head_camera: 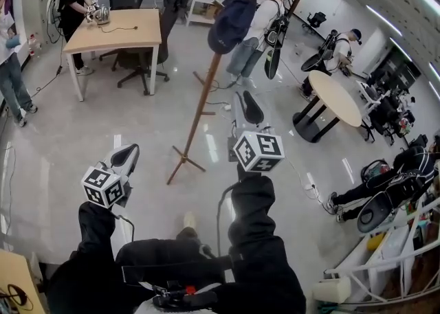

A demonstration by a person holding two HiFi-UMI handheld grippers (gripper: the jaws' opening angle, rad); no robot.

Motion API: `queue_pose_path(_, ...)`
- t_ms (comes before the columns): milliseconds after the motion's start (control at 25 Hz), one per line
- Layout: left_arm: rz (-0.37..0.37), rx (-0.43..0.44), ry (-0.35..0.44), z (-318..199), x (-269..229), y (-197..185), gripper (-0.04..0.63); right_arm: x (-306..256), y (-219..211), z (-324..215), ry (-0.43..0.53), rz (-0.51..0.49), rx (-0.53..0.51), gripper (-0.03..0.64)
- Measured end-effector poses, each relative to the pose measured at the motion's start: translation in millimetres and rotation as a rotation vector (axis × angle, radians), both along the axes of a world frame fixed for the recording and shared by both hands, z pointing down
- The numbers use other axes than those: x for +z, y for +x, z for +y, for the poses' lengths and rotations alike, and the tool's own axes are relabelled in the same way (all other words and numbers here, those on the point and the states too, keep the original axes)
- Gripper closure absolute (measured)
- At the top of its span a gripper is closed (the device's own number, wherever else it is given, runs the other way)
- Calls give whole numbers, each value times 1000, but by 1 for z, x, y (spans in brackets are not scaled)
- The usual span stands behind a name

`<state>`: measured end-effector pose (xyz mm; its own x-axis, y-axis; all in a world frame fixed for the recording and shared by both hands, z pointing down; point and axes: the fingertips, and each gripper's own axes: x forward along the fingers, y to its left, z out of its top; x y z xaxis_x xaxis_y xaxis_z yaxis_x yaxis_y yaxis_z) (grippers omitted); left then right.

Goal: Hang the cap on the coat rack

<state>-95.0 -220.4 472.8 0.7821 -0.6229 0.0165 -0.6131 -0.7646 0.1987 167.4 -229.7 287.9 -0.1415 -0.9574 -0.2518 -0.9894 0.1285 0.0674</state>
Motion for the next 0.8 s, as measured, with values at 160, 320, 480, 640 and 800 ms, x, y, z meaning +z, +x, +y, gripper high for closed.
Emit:
queue_pose_path(160,0,18,5,3,-2,2,592,20,-5,12,-19,-17,7,514)
queue_pose_path(320,-5,35,5,3,-1,6,592,41,-10,23,-42,-29,7,532)
queue_pose_path(480,-16,49,4,4,2,10,592,59,-14,34,-67,-36,11,546)
queue_pose_path(640,-18,61,6,5,2,12,592,77,-18,42,-96,-57,6,565)
queue_pose_path(800,-16,74,6,5,0,17,592,94,-21,47,-126,-53,9,597)
